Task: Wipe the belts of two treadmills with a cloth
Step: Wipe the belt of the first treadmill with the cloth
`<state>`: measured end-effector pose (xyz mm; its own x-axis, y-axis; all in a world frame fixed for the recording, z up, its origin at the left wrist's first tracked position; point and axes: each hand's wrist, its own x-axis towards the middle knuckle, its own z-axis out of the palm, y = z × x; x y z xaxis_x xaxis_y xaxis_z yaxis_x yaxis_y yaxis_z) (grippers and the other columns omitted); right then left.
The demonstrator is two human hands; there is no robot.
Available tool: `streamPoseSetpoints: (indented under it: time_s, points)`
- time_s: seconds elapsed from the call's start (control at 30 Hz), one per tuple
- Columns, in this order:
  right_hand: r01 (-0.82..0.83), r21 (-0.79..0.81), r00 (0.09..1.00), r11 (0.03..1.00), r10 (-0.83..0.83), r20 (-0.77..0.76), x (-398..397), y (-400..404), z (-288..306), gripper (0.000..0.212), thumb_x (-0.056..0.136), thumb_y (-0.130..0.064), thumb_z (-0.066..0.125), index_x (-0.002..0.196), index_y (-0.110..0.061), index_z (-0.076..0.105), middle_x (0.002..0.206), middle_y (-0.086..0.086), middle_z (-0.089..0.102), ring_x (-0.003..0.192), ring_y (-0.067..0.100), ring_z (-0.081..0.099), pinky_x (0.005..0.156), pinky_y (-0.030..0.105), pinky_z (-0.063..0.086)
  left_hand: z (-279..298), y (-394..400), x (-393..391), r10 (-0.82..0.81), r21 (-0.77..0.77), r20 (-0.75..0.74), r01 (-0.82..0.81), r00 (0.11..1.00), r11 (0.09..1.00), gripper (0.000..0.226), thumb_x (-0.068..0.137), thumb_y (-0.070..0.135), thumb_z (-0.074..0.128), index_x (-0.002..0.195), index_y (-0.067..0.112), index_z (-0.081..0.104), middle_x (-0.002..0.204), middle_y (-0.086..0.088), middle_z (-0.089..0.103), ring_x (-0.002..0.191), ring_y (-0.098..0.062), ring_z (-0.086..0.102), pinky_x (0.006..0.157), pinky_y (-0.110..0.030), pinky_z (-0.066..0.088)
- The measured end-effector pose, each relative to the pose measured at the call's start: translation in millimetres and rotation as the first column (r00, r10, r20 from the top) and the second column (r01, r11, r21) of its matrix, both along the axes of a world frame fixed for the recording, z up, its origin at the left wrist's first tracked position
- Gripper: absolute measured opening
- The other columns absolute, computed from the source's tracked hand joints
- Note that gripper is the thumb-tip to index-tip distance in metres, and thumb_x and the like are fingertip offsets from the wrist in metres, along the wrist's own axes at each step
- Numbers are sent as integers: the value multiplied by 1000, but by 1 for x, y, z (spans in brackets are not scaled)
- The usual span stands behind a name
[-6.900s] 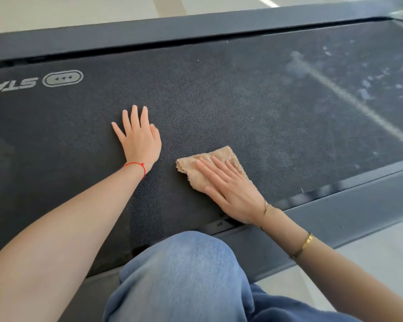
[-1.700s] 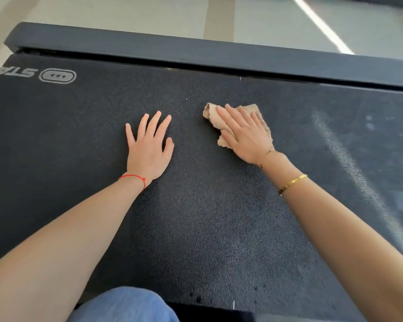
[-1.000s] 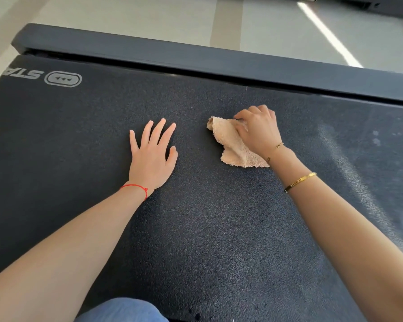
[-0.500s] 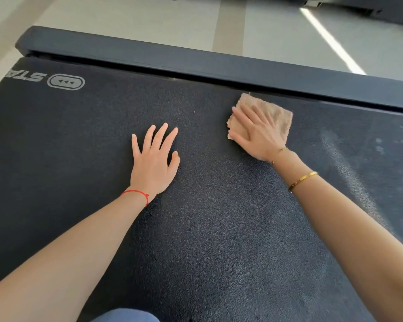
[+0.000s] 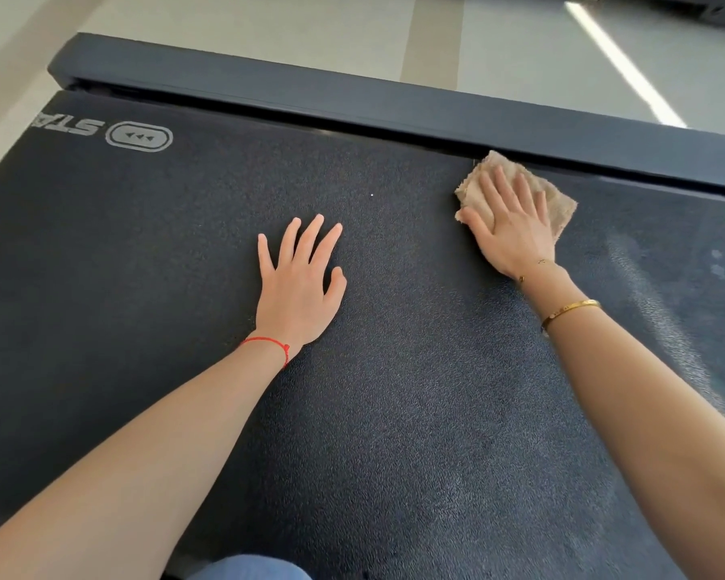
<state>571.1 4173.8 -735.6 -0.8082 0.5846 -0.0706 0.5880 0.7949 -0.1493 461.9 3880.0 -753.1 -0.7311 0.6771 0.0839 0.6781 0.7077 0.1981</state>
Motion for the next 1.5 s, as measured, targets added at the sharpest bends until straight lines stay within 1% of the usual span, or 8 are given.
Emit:
streamPoseSetpoints:
  time_s: [0.17,0.27,0.4,0.53,0.67,0.93,1.13,1.5]
  points:
    - [-30,-71,999,997,27,-38,3,-17,1,51,106,-44,16,156,-32,17,165,-9,5,153,22,-3,123,43,-6,0,-1,1,-1,-2,3,1,1000,1000,63,95,43,19,156,29,27,163,2,24,152,-25,16,119,-65,9]
    - [-228,-64,974,972,226,-33,15,-49,9,47,108,-33,23,154,-26,27,165,-4,11,152,28,3,122,47,-2,-2,-1,1,-3,1,-6,3,1000,1000,59,98,40,27,156,28,27,163,1,24,152,-26,16,118,-66,9]
    - [-442,-84,897,893,442,-18,45,-100,6,54,105,-46,16,157,-33,11,164,-14,3,152,16,-6,123,41,-7,-4,-2,2,-17,11,-17,17,1000,1000,57,100,36,36,156,27,27,163,1,24,152,-26,16,119,-65,9]
    - [-305,-4,952,952,305,27,36,-59,9,56,104,-50,25,157,-35,10,165,-12,2,153,21,-2,123,43,-1,-3,-3,0,-13,10,-20,13,1000,1000,57,101,36,35,157,27,26,164,1,24,152,-26,15,119,-65,9]
    - [-124,-68,992,990,125,16,16,-49,6,54,107,-43,20,157,-32,7,165,-9,-2,152,22,-7,123,41,-6,-3,-2,0,-11,15,-13,11,1000,1000,57,101,36,35,156,28,26,164,1,24,152,-26,15,119,-66,8]
    - [-463,-56,885,885,464,13,80,-99,6,52,107,-44,17,157,-33,7,164,-14,2,152,15,-7,123,36,-6,-5,-2,1,-9,15,-17,9,1000,1000,57,101,37,34,156,29,26,164,1,24,152,-25,15,119,-66,8]
    - [-214,-50,976,976,216,41,43,-63,9,52,107,-39,21,157,-32,9,165,-8,2,153,24,-2,123,41,-2,-6,-1,0,-11,33,-3,11,1000,999,56,101,36,36,156,29,26,164,1,24,152,-25,14,119,-65,6]
    - [-423,-144,900,894,434,47,120,-148,21,53,105,-42,14,157,-31,10,163,-14,4,152,18,-8,124,38,-5,-6,-1,0,-16,48,3,16,1000,999,56,101,35,37,156,29,27,163,0,24,152,-26,14,119,-65,5]
